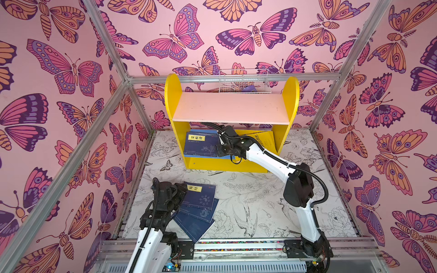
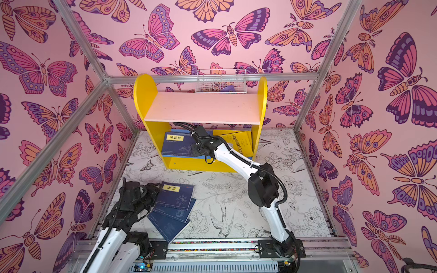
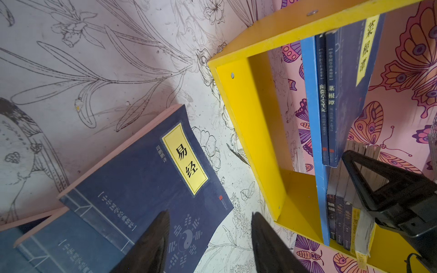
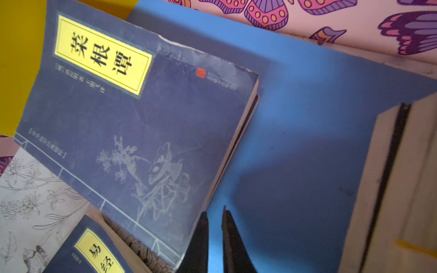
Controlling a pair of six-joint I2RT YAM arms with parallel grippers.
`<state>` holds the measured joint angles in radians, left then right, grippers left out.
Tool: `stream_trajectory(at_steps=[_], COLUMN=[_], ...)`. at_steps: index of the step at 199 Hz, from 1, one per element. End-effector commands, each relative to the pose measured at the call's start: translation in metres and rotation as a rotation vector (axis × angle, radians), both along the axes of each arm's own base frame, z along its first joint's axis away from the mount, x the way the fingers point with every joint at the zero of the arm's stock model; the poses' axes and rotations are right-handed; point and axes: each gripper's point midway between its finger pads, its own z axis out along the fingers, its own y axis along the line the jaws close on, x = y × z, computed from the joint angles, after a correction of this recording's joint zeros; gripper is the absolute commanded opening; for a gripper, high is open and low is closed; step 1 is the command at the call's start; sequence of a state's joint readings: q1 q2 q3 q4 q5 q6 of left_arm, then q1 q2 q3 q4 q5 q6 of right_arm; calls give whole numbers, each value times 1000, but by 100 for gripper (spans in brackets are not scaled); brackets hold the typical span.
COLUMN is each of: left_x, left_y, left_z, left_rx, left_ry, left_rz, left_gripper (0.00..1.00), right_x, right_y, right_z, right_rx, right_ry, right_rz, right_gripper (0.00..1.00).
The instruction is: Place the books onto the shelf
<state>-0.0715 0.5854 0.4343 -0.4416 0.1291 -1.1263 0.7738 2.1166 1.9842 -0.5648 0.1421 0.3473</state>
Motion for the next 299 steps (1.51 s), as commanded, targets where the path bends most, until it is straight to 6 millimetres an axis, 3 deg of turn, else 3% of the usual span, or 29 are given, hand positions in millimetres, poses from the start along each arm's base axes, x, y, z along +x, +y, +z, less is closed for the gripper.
stream_trajectory(at_steps=[1, 25, 65, 103, 133, 137, 150, 184, 228, 233, 299], left_x=[2, 4, 12, 14, 13, 14, 14, 16, 15, 15, 14], left_y=[-1, -2, -10, -16, -19, -20, -21, -23, -22, -22, -22], left_z=[4, 4, 14, 17, 13, 13, 12, 15, 20, 19, 17], left_rx=[24, 18, 26, 37, 36, 36, 40, 43, 42, 43, 37], left_ry=[-15, -15, -28, -34, -24, -24, -20, -22, -44, -42, -37], left_rz=[-21, -28, -68, -79, -79, -81, -84, -85, -80, -80, -78], left_gripper=[58, 58, 57, 57, 57, 57, 57, 57, 58, 58, 58], right_x=[-3, -21, -64, -102, -124, -127, -131, -121, -94, -90, -57], right_y=[-10, -20, -27, -47, -69, -73, -77, -90, -109, -109, -129], right_z=[60, 73, 73, 49, 15, 23, 17, 0, 5, -6, 10], right_rx=[53, 74, 71, 38, 3, 20, 27, 9, 19, 0, -4], right_ry=[-148, -168, -145, -46, 40, 29, 40, 72, 55, 73, 18], right_rz=[6, 26, 122, 147, 119, 118, 106, 19, -52, -56, -111], right_gripper=[19, 20, 22, 23, 23, 23, 23, 22, 22, 22, 22])
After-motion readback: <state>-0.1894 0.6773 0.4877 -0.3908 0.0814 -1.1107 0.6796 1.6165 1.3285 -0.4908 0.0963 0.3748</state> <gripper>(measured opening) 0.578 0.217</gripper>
